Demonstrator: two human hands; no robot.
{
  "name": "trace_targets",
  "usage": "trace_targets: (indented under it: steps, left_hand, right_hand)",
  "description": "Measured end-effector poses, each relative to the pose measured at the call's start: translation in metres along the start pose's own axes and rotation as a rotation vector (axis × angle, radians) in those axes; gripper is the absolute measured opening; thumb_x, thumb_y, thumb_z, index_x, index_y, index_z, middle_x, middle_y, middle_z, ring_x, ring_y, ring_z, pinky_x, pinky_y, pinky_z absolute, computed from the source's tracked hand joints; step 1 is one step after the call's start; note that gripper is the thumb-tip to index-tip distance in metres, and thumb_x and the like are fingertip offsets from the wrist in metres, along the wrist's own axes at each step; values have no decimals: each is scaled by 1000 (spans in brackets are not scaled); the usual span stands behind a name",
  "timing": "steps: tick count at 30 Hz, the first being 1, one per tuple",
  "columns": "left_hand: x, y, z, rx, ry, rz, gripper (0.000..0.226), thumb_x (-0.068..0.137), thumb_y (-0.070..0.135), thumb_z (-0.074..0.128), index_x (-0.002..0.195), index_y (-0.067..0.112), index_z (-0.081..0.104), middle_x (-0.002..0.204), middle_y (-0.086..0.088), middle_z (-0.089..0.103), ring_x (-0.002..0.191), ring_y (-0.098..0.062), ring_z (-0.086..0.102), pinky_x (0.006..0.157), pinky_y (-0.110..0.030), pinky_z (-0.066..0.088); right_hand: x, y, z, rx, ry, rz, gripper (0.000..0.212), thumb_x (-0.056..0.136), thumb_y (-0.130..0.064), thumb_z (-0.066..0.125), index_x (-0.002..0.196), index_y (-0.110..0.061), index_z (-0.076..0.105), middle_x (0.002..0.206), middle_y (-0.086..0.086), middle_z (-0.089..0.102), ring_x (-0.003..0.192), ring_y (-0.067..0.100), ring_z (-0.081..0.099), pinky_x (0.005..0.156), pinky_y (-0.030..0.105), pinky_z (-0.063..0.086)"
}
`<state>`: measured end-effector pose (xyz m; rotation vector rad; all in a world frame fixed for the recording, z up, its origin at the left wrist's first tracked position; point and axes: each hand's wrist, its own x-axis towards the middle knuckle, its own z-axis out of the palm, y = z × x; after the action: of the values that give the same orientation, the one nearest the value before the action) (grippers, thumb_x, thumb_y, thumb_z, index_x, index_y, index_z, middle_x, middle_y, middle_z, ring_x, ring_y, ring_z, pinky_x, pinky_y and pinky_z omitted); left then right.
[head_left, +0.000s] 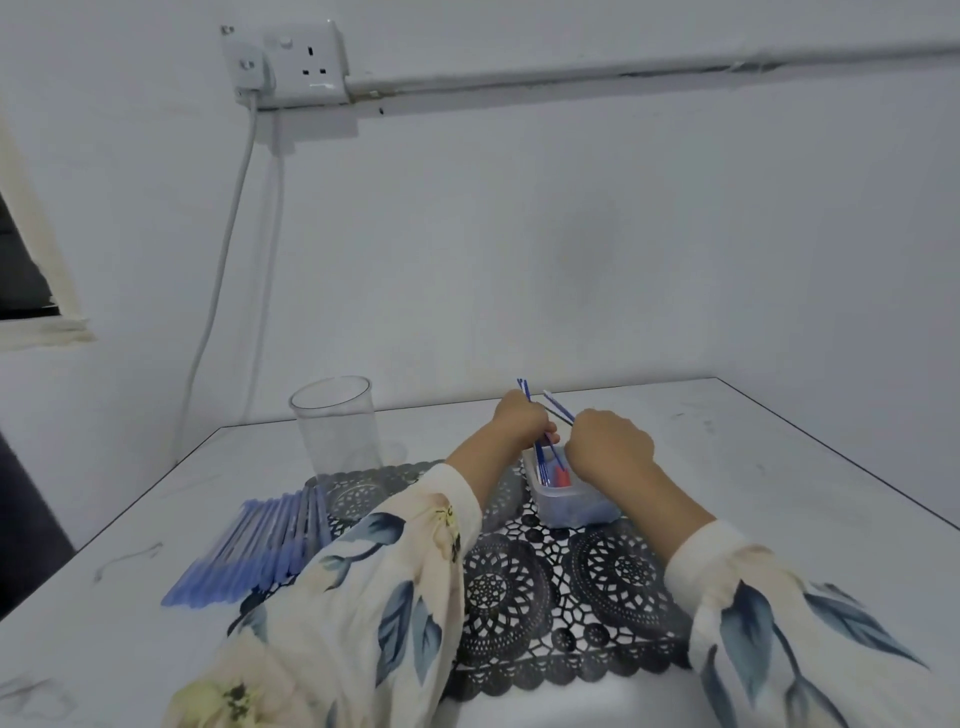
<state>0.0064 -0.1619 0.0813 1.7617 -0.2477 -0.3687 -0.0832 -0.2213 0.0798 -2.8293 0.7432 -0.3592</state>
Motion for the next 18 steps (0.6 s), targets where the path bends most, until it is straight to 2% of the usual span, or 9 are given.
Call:
trace_targets:
  steps: [3,5,7,11,15,18]
  left_hand:
    - [-1,0,-1,341,20,58,31,89,-6,45,64,8,34,51,-8,45,45,-17,45,34,-14,34]
    - [-1,0,-1,513,26,95,33,87,-2,51,61,10,34,50,-5,43,45,-15,41,37,-16,31]
    - [5,-1,1,599,28,112,34,85,-2,51,62,11,31,60,-5,37,51,-14,33,45,-21,27]
    - [8,-1,5,676,56,139,20,87,1,48,70,6,39,71,-6,43,57,-14,32,41,-18,26]
    - [10,-2,3,808,96,181,36,85,2,52,61,13,27,63,-2,31,54,-13,27,43,-19,23]
    - [8,1,3,905,120,186,37,84,3,56,61,13,28,63,0,33,71,-14,39,42,-18,24]
  right_hand:
    - [-4,-4,8,-76,36,-58,23,92,-14,44,111,-10,57,115,7,60,106,25,58,80,30,44]
    - [-5,-5,12,-112,41,-83,23,91,-13,46,110,-12,58,114,4,61,105,24,59,78,29,43]
    - [-4,-5,14,-141,51,-103,23,90,-14,47,109,-14,60,112,3,61,104,23,59,74,28,41]
    - [-2,-5,16,-147,58,-125,21,90,-15,48,106,-15,61,110,1,62,101,22,60,70,27,37]
    - [-1,-4,14,-123,48,-111,22,89,-16,50,109,-15,59,111,4,61,103,24,59,71,28,39]
    - [-2,-4,13,-120,39,-102,25,87,-11,48,110,-14,58,112,5,60,104,25,58,76,30,43]
